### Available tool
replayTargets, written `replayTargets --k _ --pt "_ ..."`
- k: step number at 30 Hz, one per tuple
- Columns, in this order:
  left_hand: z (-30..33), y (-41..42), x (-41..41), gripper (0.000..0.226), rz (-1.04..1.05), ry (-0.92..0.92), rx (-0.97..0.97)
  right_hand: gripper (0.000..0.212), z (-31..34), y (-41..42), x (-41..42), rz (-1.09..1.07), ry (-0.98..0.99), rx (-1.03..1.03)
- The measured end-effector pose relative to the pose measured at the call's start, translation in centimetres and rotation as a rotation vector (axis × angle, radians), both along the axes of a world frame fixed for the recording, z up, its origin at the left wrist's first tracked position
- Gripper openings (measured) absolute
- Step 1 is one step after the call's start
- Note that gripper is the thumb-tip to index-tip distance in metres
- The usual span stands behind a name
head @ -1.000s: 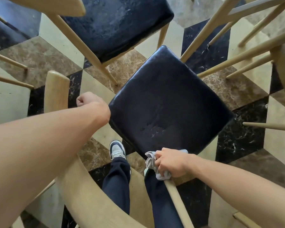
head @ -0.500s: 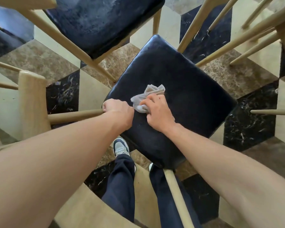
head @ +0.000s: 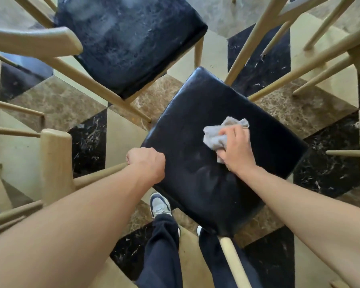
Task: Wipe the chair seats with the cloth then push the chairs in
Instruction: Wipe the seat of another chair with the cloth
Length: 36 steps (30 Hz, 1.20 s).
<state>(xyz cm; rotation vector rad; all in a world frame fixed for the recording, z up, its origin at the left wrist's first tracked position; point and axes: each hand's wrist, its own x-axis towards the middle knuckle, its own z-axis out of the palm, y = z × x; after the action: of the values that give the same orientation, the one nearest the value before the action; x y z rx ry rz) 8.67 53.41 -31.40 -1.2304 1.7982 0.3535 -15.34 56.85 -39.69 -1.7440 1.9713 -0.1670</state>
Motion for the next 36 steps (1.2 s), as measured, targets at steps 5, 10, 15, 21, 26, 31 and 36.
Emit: replayTargets --k 5,10,15,21,26,31,36 --pt "-0.6 -0.6 1.3 0.014 -0.017 0.051 -0.038 0.064 -0.4 -3.4 9.9 -0.198 0.065 0.004" --pt "0.1 -1.9 0.6 0.006 0.007 0.112 -0.012 0.058 -0.5 4.7 11.4 0.377 -0.137 0.046" --pt "0.6 -1.2 -2.5 0.004 -0.021 0.220 0.019 0.047 0.0 12.7 3.3 0.912 -0.209 0.106" --pt "0.3 0.8 -6.7 0.024 -0.114 0.243 0.083 0.051 1.0 11.4 -7.0 0.479 0.045 0.085" --pt "0.0 2.4 -9.0 0.007 -0.144 0.246 0.117 0.048 1.0 8.5 -6.8 -0.080 0.091 0.090" --pt "-0.7 4.1 -9.3 0.009 -0.159 0.246 0.130 0.044 1.7 13.4 -2.6 0.338 -0.183 0.109" --pt "-0.8 5.5 -8.2 0.010 -0.160 0.239 0.175 0.049 2.5 18.7 -0.6 0.655 -0.272 0.321"
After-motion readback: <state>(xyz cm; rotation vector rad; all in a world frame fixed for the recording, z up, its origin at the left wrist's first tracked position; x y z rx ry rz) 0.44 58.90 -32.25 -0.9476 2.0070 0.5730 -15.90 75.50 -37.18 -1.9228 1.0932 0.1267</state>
